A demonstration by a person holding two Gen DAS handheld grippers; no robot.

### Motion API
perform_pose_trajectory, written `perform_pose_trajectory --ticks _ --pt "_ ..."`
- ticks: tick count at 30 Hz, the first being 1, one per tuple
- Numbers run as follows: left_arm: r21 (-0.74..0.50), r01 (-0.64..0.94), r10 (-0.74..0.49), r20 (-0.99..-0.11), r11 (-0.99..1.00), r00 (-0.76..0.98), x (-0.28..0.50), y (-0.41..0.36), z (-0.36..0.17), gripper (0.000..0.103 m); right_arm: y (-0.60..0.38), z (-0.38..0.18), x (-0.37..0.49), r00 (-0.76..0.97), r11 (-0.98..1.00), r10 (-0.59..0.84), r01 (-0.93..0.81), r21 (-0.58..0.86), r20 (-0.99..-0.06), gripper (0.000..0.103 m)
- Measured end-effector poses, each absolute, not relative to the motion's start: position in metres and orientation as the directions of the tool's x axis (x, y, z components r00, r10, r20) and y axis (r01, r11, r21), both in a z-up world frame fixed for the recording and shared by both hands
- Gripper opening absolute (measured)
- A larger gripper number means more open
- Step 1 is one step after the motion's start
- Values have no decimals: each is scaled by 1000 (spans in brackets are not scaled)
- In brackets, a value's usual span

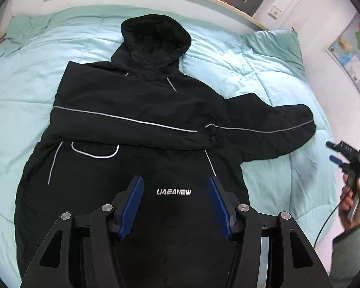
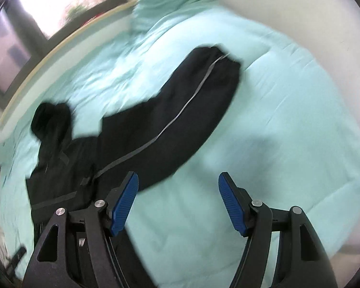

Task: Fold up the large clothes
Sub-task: 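Grasp the other sleeve cuff with the right gripper and lift it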

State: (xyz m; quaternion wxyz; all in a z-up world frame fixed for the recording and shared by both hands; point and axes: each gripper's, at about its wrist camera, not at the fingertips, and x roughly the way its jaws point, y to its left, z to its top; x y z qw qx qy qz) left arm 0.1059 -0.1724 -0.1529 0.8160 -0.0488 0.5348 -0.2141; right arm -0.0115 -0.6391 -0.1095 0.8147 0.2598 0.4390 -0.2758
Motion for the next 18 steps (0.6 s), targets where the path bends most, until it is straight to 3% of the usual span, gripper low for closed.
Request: perform_pose_trajectory --ticks 8,16,18 --pt "-249 289 -335 -893 924 302 146 -219 -174 58 -771 -147 46 472 646 -175 717 261 -864 72" --pt "-241 395 -344 -914 886 214 199 -313 -211 58 -815 -201 85 482 602 -79 721 344 -873 72" --pt "-253 424 -362 -911 870 198 211 -335 -217 58 -808 -201 92 499 633 -71 691 348 -864 62"
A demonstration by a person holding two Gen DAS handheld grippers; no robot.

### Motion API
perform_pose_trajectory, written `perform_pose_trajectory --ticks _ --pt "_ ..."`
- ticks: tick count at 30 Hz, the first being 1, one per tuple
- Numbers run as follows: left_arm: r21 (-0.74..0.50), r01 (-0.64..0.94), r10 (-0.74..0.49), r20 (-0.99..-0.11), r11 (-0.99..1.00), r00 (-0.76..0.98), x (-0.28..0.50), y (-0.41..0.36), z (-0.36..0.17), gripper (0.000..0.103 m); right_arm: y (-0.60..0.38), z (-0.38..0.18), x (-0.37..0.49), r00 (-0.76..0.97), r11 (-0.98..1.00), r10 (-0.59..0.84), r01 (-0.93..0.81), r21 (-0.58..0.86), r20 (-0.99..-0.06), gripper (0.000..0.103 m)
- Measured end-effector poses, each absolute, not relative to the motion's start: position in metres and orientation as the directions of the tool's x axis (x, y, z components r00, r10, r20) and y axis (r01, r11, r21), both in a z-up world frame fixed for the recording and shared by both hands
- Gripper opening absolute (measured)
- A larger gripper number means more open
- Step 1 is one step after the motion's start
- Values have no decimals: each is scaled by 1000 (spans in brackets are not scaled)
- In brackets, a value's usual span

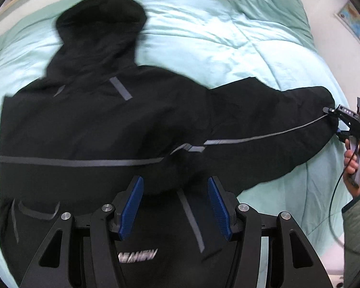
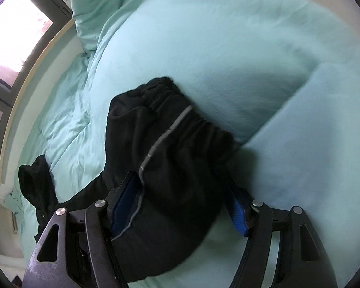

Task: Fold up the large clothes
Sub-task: 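Grasp the other sleeve cuff with the right gripper and lift it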

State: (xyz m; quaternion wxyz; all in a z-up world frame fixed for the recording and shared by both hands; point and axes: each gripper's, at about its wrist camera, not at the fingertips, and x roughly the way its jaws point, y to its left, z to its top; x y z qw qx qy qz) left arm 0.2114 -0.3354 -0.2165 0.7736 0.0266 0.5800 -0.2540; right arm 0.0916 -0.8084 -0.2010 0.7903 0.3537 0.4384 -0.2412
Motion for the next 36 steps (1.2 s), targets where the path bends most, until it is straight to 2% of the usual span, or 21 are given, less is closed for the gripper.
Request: perform_pose_trajectory --ticks 1,2,4,7,10,16,19,23,26,30,36 --pt "-255 440 -368 -910 861 192 218 -347 -219 58 -805 -198 92 504 653 -67 675 344 -861 41" --pt "-258 457 -374 -909 851 184 224 -360 -222 58 -798 -192 91 519 679 -64 649 344 -853 28" --pt "-268 488 -391 -905 831 167 234 -382 -227 58 -788 -176 83 562 703 -64 612 362 -825 17" --pt "-304 541 -427 -897 784 116 243 -420 -238 58 -774 -147 55 583 722 -158 619 309 -797 15" --pt "-335 586 -450 -891 738 59 242 -458 -257 58 -777 -139 22 596 687 -188 648 329 -781 15" --pt "-304 581 -355 -934 755 -27 246 -506 -332 58 -785 -186 9 472 619 -170 734 279 -865 14" --pt "-326 575 -372 -927 750 -40 249 -504 -334 58 -782 -205 16 398 612 -191 763 208 -897 14" --pt "-454 538 -501 -863 710 -66 252 -465 -296 58 -767 -190 24 395 650 -219 741 169 -892 14" --pt "-475 537 -557 -830 697 -11 251 -420 -264 58 -739 -160 37 457 727 -224 667 164 -861 14" --pt "-448 505 -559 -824 738 87 252 -352 -238 58 -672 -129 72 528 832 -173 530 163 -832 14" --pt "-400 387 -504 -835 831 220 255 -221 -221 58 -544 -120 145 557 947 -54 291 135 -828 14"
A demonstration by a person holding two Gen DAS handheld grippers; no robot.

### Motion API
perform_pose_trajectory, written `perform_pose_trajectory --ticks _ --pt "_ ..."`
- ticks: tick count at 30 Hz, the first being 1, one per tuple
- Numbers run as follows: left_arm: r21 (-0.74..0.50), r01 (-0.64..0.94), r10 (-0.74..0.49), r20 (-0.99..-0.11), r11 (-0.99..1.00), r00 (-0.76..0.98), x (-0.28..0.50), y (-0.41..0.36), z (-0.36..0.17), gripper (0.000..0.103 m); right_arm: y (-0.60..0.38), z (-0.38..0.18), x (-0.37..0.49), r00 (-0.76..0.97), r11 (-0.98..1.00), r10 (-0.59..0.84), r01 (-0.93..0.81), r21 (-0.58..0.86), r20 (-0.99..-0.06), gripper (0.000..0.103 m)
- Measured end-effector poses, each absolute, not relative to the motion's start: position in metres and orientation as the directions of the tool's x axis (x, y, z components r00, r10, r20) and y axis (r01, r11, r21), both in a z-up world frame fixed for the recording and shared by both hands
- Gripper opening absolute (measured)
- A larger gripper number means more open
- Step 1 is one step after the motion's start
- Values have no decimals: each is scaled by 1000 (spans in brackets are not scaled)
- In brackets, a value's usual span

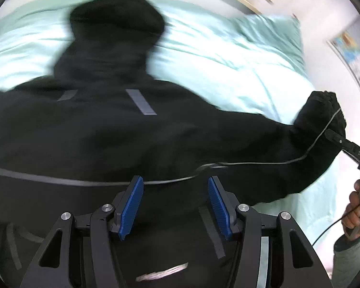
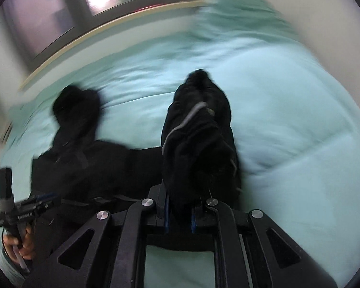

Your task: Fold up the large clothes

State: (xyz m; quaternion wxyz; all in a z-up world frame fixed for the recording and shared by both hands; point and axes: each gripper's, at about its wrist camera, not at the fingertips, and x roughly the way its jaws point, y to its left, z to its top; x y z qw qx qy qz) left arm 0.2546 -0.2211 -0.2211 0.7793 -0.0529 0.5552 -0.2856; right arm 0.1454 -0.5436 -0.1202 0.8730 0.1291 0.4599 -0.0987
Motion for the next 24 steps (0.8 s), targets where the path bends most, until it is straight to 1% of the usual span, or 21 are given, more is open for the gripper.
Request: perform_pose_trajectory --ticks 4,8,12,19,21,24 --pt "-366 296 -450 -839 882 305 255 -133 -213 58 -448 -126 192 544 985 0 143 94 -839 14" --pt "-354 217 -412 -838 910 358 247 -75 -214 58 -359 -129 225 531 997 57 8 73 -846 14" --pt "-359 155 -390 -839 921 380 240 -27 -216 58 -285 -145 256 498 991 125 -95 89 -858 14" --pt "-356 104 -368 -847 929 384 240 5 -230 58 -158 -189 307 405 961 218 -248 123 -888 14" --pt "-363 81 -365 -849 928 381 240 17 -237 58 -126 -209 321 376 954 211 -280 106 -902 14" --pt "-352 54 -346 -861 934 374 241 28 -248 58 -92 -255 343 303 953 155 -296 62 -940 19"
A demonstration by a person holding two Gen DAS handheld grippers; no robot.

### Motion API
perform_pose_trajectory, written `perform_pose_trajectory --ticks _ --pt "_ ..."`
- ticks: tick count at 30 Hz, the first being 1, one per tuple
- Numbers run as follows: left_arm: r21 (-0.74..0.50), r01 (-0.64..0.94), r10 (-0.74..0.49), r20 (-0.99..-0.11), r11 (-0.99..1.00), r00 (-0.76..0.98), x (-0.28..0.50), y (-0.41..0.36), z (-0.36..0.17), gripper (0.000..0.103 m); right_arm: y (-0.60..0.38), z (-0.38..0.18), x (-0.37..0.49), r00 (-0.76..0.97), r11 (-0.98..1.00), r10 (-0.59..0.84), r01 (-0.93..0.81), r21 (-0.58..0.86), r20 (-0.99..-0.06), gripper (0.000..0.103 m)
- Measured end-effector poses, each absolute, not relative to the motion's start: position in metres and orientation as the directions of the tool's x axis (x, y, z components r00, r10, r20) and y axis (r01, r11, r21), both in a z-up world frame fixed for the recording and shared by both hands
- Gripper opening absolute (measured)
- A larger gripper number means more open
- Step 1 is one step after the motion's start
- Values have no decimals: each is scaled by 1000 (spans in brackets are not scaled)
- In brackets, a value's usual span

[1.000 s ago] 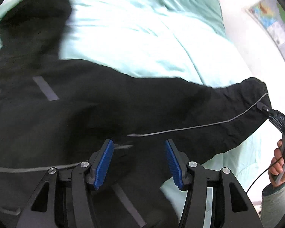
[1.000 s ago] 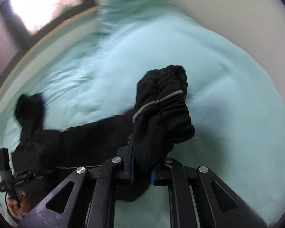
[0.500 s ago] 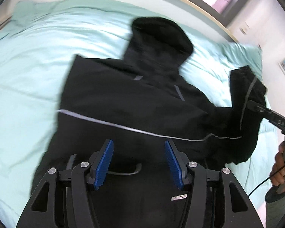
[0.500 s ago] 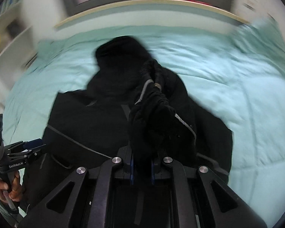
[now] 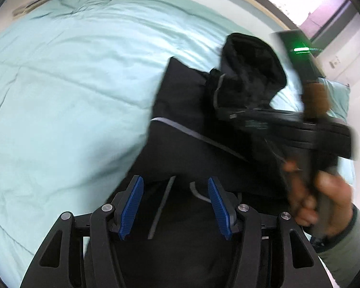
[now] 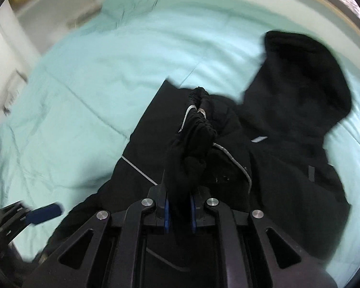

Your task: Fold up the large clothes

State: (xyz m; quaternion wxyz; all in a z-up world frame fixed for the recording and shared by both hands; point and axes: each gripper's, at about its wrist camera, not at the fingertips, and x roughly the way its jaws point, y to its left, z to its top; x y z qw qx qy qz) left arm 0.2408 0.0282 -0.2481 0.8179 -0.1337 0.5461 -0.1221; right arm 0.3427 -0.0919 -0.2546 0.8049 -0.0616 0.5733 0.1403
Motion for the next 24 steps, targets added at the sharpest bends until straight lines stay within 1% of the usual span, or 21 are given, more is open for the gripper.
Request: perform_pose_trajectory --ticks 3,4,5,7,8,10,12,14,16,19,22,23,24 --pt "-346 30 -333 -871 938 360 239 38 -258 58 -75 -307 363 212 955 121 -292 56 -970 30" --pt "-348 23 -333 -873 937 357 239 41 -261 58 -74 -316 365 202 955 123 -291 60 -972 36" --pt "-349 19 -333 -873 937 356 240 42 -263 58 -73 -319 366 204 953 131 -294 67 -970 39" --pt "-354 17 -336 -872 935 356 244 44 -265 58 -77 -314 366 188 946 177 -302 115 -966 44" --pt "-359 22 -343 -869 933 358 247 43 -264 58 -83 -306 364 167 938 228 -303 171 -959 46" --pt "-370 42 -359 -858 928 367 258 40 -261 58 -103 -282 354 171 916 319 -309 256 -932 46" --pt "-378 72 -376 -847 923 376 267 31 -255 58 -130 -255 336 219 908 350 -320 272 -911 52" --pt "-395 119 -409 -830 911 379 284 17 -252 58 -164 -235 316 277 920 337 -298 253 -900 61" --pt "-438 151 -462 -804 886 376 303 7 -256 58 -202 -228 299 321 948 280 -242 207 -905 62" --pt "-490 149 -509 -790 859 342 337 -6 -274 58 -260 -234 275 330 984 159 -133 121 -930 62" --pt "-519 148 -539 -798 842 269 366 -25 -296 57 -308 -245 253 308 995 95 -41 86 -947 62" --pt "-533 159 -556 -790 831 260 371 -30 -299 53 -325 -247 249 296 996 91 -17 90 -951 62" --pt "-535 167 -560 -784 828 268 374 -35 -301 44 -338 -252 243 281 996 86 14 93 -956 62"
